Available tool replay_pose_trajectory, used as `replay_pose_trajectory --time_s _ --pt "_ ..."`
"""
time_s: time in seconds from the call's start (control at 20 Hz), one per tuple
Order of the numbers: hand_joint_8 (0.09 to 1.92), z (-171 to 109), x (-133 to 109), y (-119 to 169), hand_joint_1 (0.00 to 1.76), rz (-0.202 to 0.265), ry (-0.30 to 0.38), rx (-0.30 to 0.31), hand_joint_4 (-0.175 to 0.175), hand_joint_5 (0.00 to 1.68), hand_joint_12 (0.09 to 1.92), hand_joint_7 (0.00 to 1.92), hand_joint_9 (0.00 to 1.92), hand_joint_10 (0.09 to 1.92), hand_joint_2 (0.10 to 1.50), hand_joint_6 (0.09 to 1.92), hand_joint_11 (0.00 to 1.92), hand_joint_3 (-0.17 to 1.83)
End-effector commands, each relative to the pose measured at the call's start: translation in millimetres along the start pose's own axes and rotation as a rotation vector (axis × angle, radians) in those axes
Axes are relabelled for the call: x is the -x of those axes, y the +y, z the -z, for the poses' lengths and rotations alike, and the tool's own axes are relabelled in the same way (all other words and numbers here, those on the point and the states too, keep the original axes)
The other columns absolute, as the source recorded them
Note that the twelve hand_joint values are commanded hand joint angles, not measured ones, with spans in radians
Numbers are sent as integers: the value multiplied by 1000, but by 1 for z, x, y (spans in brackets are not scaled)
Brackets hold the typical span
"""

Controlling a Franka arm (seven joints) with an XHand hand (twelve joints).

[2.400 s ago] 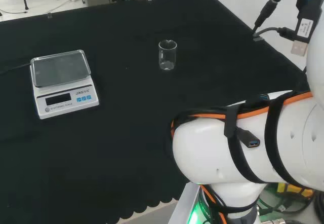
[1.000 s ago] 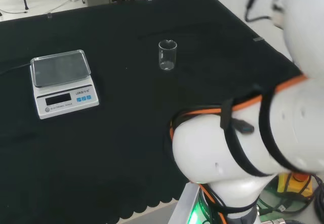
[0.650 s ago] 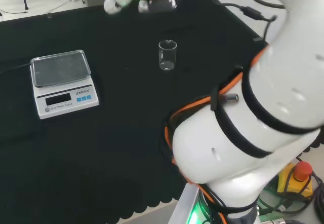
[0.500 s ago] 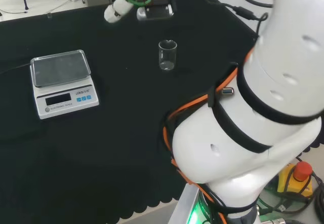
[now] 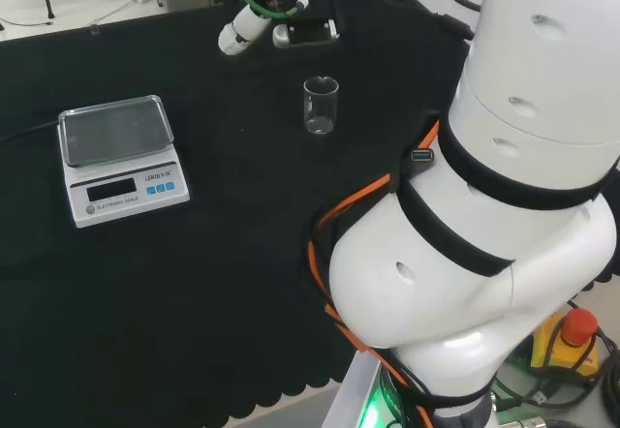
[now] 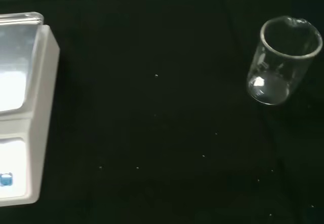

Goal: Pick up the beaker.

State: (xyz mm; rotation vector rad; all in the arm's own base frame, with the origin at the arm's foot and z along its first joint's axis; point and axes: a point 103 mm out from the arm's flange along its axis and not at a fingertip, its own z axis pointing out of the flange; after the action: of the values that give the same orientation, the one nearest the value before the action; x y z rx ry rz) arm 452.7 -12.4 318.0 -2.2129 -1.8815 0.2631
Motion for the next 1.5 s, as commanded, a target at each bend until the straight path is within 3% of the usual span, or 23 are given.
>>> replay_pose_trajectory --time_s 0.05,0.35,0.55,1.15,1.5 --pt "718 -18 29 18 626 -14 44 -30 39 140 1559 162 320 812 766 87 0 -35" --pt "713 -47 55 38 607 -91 54 -87 43 127 1552 148 296 814 755 87 0 -39" --pt "710 -65 66 55 598 -118 58 -114 45 121 1547 138 286 817 751 87 0 -41" --pt "705 -116 73 89 585 -195 45 -215 47 98 1537 118 256 826 745 87 0 -42" --pt "704 -100 87 101 581 -209 20 -188 49 85 1530 114 238 832 743 87 0 -42"
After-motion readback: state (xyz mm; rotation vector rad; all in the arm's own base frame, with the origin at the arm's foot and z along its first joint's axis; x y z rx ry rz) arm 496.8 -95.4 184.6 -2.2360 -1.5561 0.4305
